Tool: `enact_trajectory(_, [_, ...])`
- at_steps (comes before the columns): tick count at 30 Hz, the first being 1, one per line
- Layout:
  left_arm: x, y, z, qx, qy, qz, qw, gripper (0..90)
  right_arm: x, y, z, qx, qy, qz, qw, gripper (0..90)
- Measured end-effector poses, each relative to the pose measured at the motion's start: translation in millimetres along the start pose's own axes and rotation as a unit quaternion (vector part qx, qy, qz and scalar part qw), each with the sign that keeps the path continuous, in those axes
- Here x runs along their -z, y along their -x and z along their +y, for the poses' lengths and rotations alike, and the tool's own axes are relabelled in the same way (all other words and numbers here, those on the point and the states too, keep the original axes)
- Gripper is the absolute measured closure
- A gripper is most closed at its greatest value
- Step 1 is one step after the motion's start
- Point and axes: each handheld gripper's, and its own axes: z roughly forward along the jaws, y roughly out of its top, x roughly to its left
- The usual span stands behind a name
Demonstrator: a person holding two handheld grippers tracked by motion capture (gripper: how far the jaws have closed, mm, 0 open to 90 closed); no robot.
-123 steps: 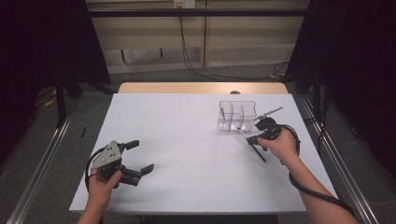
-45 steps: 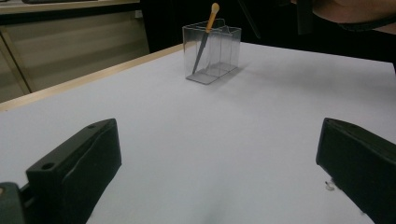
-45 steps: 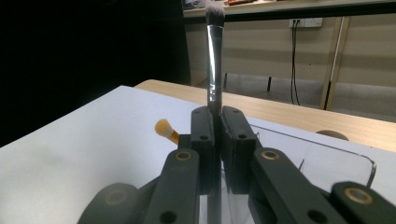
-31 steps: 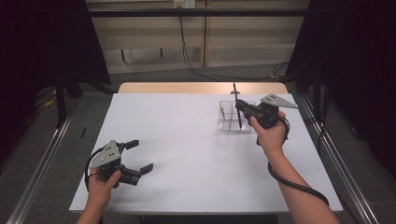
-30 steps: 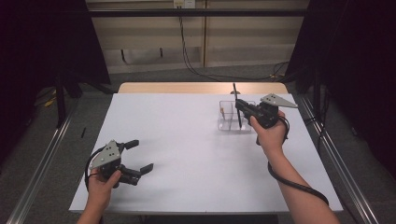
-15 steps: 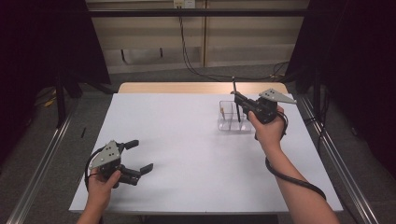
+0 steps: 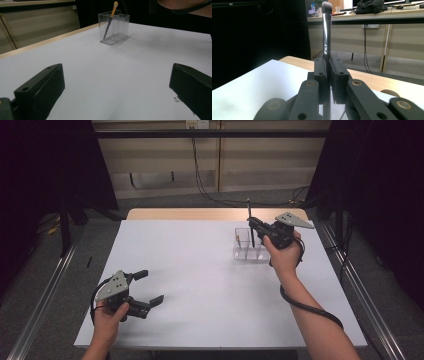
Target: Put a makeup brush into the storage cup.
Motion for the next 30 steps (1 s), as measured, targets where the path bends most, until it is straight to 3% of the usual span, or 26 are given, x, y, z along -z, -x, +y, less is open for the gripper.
enact_trajectory(30, [0.7,-0.3,-0.9,0.001,0.002,-0.001,1.0000,0.0,-22.2,-1.4,2.9,0.001,0.008,-0.008,0.9999,84.5])
